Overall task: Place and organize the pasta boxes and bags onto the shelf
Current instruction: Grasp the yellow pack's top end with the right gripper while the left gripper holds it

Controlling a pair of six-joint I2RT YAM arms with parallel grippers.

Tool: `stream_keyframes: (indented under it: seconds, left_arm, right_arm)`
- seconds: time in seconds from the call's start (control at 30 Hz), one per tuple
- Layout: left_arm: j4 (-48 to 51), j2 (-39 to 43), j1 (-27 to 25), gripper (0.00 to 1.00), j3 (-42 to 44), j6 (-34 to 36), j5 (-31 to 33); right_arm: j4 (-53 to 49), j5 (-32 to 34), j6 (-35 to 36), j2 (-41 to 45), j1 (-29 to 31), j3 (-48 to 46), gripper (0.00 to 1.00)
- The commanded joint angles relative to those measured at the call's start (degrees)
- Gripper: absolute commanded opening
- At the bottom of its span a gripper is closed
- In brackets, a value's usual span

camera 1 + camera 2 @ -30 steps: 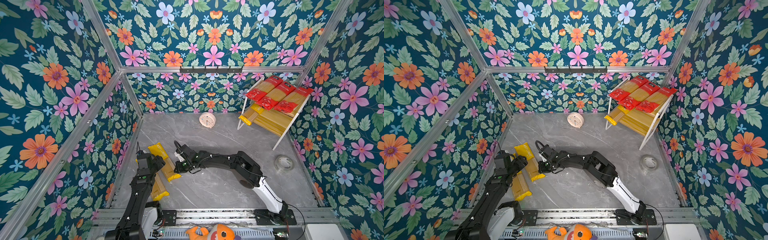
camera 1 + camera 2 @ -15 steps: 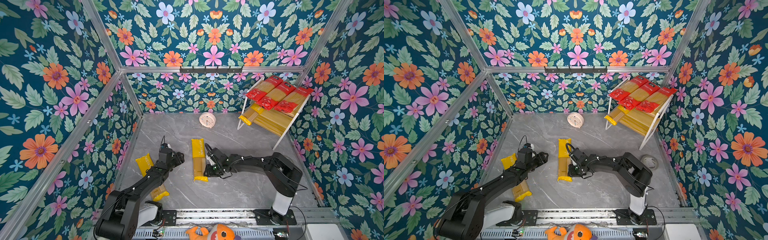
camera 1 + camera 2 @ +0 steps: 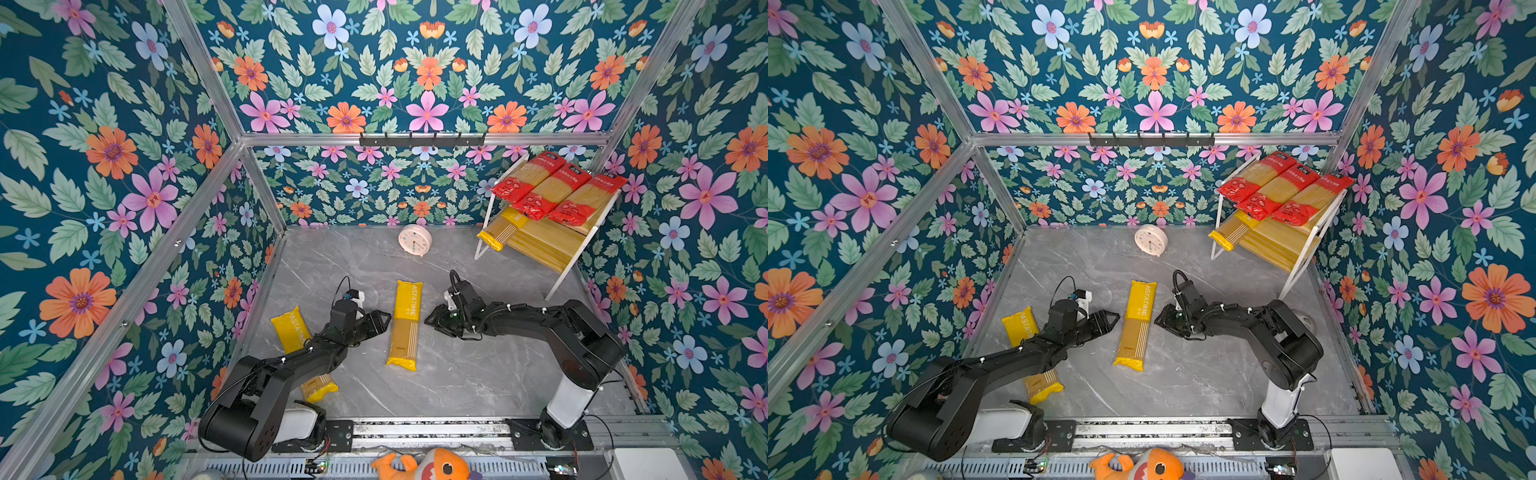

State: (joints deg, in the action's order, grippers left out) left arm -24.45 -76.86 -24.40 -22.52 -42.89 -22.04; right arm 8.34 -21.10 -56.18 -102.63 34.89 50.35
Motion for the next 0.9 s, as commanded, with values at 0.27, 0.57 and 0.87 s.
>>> stream_keyframes:
  seconds: [0.27, 0.57, 0.87]
  left_arm:
    - [-8.9, -10.4, -4.3, 0.58, -3.0, 0.8, -4.2]
    - [-11.4, -13.4, -4.8, 0.34, -3.7, 0.2, -4.4]
    - [-7.3, -9.5, -3.9, 0.43, -3.8, 4.3, -6.2]
  right_arm:
    - [8.1, -3.8, -4.7, -8.2, 0.3, 6.5, 0.47]
    - [10.2, -3.1, -2.9, -9.7, 1.8, 6.3, 0.30]
    - [12.5, 0.6, 2.5, -6.6, 3.1, 5.8, 0.08]
